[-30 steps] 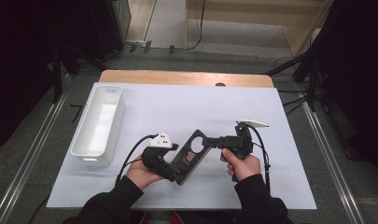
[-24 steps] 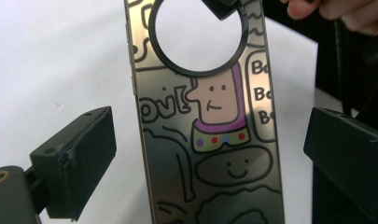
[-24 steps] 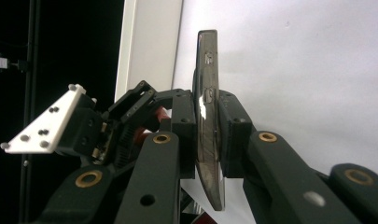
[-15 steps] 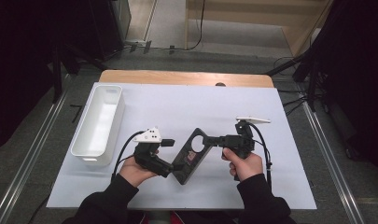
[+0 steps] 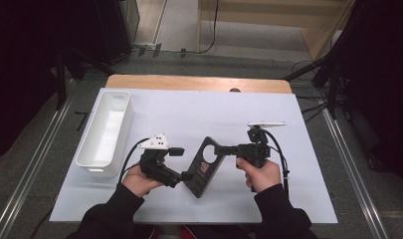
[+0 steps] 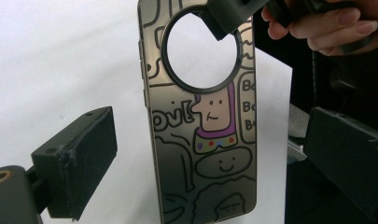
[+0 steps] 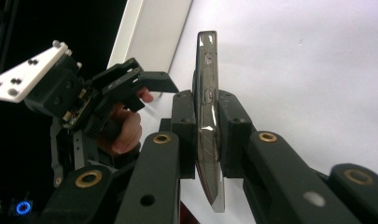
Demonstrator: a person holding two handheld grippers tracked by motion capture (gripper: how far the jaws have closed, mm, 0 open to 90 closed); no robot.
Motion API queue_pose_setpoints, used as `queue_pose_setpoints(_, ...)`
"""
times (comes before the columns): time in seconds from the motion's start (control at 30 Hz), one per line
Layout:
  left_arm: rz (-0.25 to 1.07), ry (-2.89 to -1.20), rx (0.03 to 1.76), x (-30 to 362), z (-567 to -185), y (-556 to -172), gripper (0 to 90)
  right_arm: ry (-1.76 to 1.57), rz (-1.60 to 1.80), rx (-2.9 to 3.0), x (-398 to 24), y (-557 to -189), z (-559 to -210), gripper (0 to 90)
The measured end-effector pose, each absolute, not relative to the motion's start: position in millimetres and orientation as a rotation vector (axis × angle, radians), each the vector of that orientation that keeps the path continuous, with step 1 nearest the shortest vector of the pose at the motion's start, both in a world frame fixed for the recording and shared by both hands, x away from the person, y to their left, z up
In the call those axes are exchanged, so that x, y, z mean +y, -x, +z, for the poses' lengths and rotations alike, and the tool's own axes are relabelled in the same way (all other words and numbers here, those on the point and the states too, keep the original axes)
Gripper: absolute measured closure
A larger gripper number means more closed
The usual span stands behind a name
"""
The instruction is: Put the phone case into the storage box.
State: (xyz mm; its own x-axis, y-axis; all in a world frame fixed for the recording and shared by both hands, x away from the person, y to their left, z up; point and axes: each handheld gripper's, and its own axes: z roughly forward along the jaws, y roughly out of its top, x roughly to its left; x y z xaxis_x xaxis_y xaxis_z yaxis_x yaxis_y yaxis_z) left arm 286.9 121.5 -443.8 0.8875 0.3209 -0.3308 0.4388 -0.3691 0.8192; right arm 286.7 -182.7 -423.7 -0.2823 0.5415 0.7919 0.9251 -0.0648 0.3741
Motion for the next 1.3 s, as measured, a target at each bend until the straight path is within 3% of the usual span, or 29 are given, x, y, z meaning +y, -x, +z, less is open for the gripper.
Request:
queue_pose_setpoints(0.33,-0.119,-1.968,0.552,126,-438,-288,4.8,1.494,-1.299,-1.946,-179,-284,-420,77.7)
queue_pose_setpoints(0.43,-0.129,-1.955,0.546,128,-435,-288,12.8,1.467,-1.307,-1.969,-178,-284,-418,77.6)
queue_pose_setpoints(1.3,-0.099,-1.998,0.56,134,-427,-292,15.4,1.229,-1.339,-2.18,-170,-284,-414,77.7)
